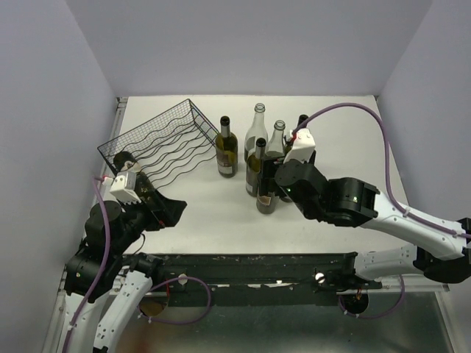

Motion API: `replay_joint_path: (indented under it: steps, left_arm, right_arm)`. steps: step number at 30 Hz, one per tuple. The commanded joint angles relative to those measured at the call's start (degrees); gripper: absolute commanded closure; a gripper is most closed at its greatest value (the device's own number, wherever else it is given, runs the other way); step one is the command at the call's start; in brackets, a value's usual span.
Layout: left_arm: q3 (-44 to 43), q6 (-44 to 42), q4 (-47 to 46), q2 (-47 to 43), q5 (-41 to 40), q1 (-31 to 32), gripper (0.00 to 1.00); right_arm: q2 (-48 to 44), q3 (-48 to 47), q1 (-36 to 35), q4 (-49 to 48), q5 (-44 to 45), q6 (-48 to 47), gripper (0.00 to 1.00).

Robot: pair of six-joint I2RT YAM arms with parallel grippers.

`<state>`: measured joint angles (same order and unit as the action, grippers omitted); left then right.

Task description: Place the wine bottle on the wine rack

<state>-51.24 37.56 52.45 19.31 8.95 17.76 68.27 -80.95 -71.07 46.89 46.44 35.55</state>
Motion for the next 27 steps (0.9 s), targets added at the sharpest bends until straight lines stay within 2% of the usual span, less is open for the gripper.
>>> replay_joint_path:
  steps: [1, 8, 14, 18, 20, 23, 27]
  left_arm:
    - [1.49, -4.06, -7.17, -3.92, 3.86, 0.08, 0.01]
    - [3.25, -5.4, -8.86, -4.02, 6.79, 0.08, 0.01]
    - [2.03, -4.77, -5.43, -0.16, 3.01, 0.17, 0.01]
    - [2.46, -7.41, -6.21, 0.11, 4.66, 0.08, 0.01]
    - [3.16, -8.29, -7.35, -0.59, 5.98, 0.08, 0.01]
    - [4.22, -9.7, -8.58, -1.38, 7.39, 0.08, 0.01]
    - [5.27, -11.8, -10.34, -1.91, 10.81, 0.08, 0.01]
  right_arm:
    - [3.35, 0.35, 4.52, 2.94, -0.28, 2.42, 0.11]
    - [7.57, 1.76, 12.09, -4.09, -5.56, -2.68, 0.23]
    - [9.34, 2.9, 13.15, -6.72, -4.86, -4.52, 0.34]
    - [9.51, 3.43, 13.24, -7.34, -6.35, -5.4, 0.38]
    - [9.6, 3.69, 13.32, -7.34, -6.71, -5.58, 0.43]
    - [9.69, 3.52, 13.59, -6.99, -6.8, -5.84, 0.57]
    - [9.95, 1.77, 13.59, -5.51, -6.97, -6.63, 0.87]
